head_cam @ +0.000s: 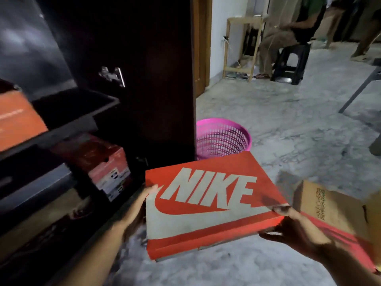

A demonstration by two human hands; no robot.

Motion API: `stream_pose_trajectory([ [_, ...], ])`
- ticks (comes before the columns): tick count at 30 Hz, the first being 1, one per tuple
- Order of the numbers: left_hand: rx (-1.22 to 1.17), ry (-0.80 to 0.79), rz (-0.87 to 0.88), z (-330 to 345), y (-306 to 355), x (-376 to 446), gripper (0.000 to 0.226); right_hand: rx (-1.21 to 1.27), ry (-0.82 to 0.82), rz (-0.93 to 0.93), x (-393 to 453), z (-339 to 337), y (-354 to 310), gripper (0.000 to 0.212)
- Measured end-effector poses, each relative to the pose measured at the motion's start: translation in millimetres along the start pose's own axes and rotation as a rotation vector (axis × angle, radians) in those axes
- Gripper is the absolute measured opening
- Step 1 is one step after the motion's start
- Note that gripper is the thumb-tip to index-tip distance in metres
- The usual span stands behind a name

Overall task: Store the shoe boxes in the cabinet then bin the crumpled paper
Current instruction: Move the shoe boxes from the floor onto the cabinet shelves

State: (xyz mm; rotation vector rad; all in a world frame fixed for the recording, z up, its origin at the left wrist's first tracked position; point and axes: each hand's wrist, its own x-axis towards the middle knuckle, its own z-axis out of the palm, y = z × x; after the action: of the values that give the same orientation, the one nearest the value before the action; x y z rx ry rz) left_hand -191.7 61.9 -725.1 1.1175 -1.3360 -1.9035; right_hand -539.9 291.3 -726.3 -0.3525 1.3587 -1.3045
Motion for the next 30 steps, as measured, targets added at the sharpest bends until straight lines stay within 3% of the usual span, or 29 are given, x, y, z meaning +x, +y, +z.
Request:
stream_pose_trajectory([
  [2,-0.096,0.042,0.012,-27,15,-20,0.078,0.017,-0.041,0.009,5,36,-4,0.122],
  [5,-0.18,0.283,0.095,-60,30,-53,0.087,0.053,-0.092,-0.01,10,87,-15,0.121],
  [7,-0.183,0.352,0.188,-75,43,-80,0.078,0.064,-0.142,-0.051,9,125,-25,0.116],
  [9,-0.187,0.394,0.284,-82,63,-109,0.062,0.054,-0.231,-0.077,3,165,-39,0.096],
  [11,-0.18,0.384,0.342,-87,83,-128,0.095,0.065,-0.284,-0.083,1,200,-53,0.079],
  [13,-0.147,0.487,0.45,-96,99,-144,0.116,0.038,-0.255,-0.105,7,232,-65,0.099],
  [14,-0.137,0.546,0.533,-99,107,-152,0.11,0.043,-0.277,-0.148,8,245,-71,0.097],
  [16,-0.12,0.62,0.669,-102,121,-164,0.097,0.128,-0.355,-0.206,6,268,-89,0.052],
  [17,-0.083,0.644,0.742,-102,130,-171,0.089,0.139,-0.395,-0.214,8,280,-97,0.043],
  [20,0.103,0.753,0.934,-100,166,-186,0.061,0.148,-0.475,-0.261,15,322,-125,0.039],
  [24,0.146,0.969,1.087,-125,198,-191,0.064,0.084,-0.476,-0.298,15,399,-161,0.025],
  [30,0.088,1.327,1.035,-173,241,-190,0.063,-0.074,-0.502,-0.25,22,515,-198,0.036],
])
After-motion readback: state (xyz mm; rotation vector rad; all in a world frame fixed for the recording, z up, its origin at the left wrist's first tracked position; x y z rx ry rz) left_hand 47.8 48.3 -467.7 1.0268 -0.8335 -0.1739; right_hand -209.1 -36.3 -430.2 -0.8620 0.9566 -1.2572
